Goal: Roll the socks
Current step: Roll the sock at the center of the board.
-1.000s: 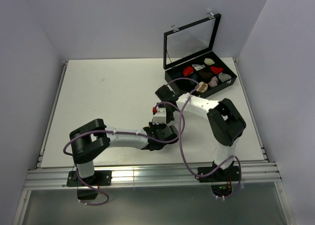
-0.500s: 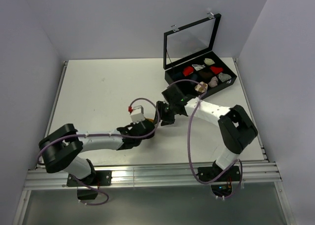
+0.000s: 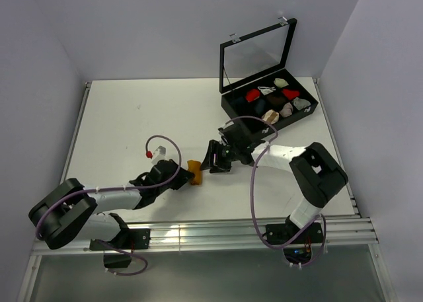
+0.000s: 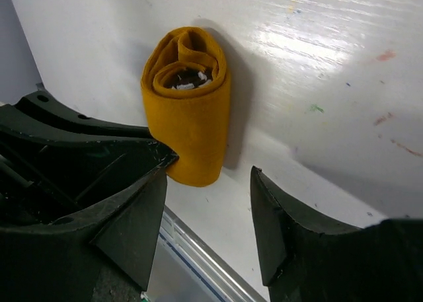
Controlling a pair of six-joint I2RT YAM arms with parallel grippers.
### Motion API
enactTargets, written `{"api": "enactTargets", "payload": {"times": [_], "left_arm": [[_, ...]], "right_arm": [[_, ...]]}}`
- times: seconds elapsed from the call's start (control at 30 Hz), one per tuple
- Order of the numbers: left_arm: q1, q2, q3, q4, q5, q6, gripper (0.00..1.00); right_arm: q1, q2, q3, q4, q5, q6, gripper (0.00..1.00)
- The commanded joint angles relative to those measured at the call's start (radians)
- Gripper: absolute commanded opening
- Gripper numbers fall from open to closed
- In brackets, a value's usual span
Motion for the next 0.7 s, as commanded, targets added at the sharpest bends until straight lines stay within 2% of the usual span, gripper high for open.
{"api": "enactTargets", "payload": {"times": [0.0, 0.3, 0.67], "left_arm": [[0.035, 0.000, -0.078, 0.005, 0.091, -0.050, 0.00], [0.105, -0.019, -0.155, 0.024, 0.149, -0.088, 0.00], [0.152, 0.041, -0.157, -0.037, 0.175, -0.084, 0.00]], "right_arm": [[0.016, 0.036, -0.012, 0.170, -0.060, 0.033, 0.61], [0.034, 0.145, -0.023, 0.297, -0.083, 0.059, 0.60], [0.045, 0.212, -0.018, 0.403, -0.143, 0.064, 0.58]]}}
